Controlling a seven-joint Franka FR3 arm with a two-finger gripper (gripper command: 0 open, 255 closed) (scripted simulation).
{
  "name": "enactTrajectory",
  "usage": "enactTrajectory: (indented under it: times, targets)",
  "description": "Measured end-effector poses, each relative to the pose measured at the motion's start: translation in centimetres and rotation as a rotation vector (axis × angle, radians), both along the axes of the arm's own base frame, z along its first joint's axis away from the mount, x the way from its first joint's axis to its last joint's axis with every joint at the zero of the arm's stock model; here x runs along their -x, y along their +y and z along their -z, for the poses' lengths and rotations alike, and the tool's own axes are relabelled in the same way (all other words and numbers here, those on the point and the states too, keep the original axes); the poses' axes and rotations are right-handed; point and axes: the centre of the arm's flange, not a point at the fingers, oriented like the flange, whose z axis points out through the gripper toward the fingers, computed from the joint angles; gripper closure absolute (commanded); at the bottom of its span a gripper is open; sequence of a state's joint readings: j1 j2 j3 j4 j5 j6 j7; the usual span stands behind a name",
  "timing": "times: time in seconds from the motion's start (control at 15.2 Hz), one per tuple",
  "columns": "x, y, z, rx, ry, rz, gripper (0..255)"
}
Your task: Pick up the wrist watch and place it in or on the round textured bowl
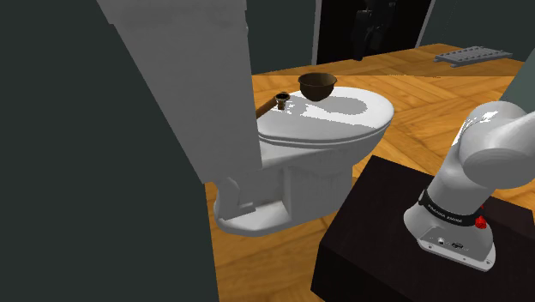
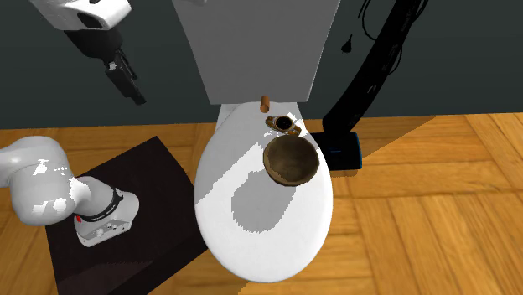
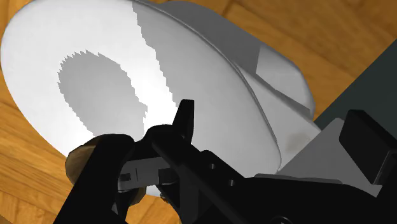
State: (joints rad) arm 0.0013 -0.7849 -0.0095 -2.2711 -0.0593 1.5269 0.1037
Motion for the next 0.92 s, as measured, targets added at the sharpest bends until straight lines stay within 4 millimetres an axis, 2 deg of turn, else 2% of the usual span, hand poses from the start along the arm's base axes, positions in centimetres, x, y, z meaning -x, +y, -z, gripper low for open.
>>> enactTrajectory:
  times: [0.13, 0.26, 0.92]
  targets:
    - [-0.5, -0.1, 0.3, -0.001, 0.001, 0.006, 0]
    - [-2.4, -0.2, 1.4, -0.004, 0.003, 0.028, 0]
    - [-13.6, -3.4, 7.7, -0.023, 0.011, 0.162, 0]
